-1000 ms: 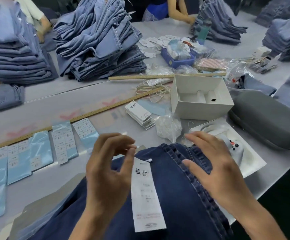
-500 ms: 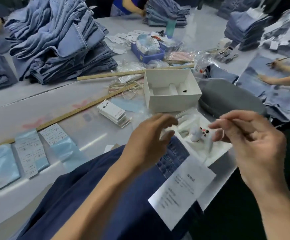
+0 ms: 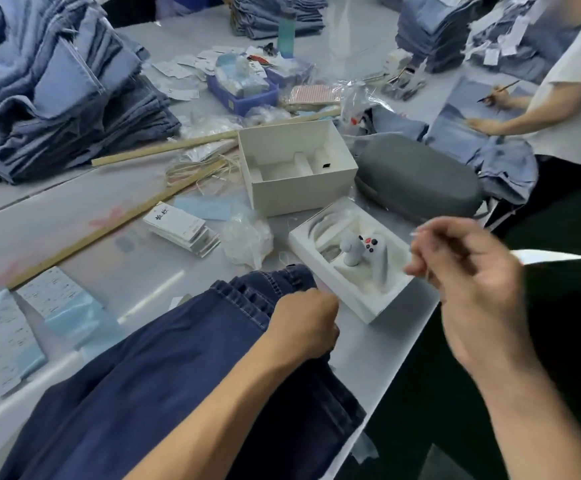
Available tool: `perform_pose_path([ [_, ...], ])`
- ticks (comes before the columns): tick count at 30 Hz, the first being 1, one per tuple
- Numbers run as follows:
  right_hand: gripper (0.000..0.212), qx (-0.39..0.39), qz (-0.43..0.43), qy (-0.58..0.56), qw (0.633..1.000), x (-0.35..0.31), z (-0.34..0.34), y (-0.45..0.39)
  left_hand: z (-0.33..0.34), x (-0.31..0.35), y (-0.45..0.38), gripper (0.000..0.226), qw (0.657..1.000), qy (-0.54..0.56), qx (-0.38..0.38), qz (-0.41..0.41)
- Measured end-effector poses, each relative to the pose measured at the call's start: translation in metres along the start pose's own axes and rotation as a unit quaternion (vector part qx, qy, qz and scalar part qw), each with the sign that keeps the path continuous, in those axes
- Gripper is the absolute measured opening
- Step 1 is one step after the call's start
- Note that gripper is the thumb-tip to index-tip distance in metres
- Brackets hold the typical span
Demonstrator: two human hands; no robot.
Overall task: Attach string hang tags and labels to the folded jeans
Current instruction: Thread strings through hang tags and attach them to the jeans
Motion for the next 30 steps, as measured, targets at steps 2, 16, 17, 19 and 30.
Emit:
perform_pose_path([
  [2, 0.017, 0.000, 0.126, -0.005, 0.992, 0.041, 0.024, 0.031, -0.004, -0.008, 0.001, 0.022, 0.999, 0.049, 0.004, -0.022],
  [16, 0.021, 0.080, 0.325, -0.075, 0.939, 0.102, 0.046, 0.108, -0.009, -0.018, 0.017, 0.019, 0.939, 0.341, 0.011, -0.048],
  [17, 0.016, 0.081, 0.294, -0.040, 0.952, 0.101, 0.046, 0.106, -0.010, -0.019, 0.019, 0.018, 0.928, 0.369, 0.010, -0.051],
  [19, 0.006, 0.093, 0.219, 0.027, 0.971, 0.100, 0.046, 0.100, -0.010, -0.020, 0.021, 0.016, 0.916, 0.398, 0.013, -0.053],
  [30, 0.010, 0.131, 0.352, -0.159, 0.913, 0.101, 0.065, 0.082, -0.005, -0.026, 0.018, 0.019, 0.911, 0.409, 0.025, -0.039],
])
Point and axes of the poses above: each hand's wrist, its own y-axis away from the middle knuckle, its own z-axis out of the palm, x = y × z, the point moved 1 cm from there along -y, towards the middle knuckle, and after that the axes turned 2 degrees about -z, right-handed, at the moved point
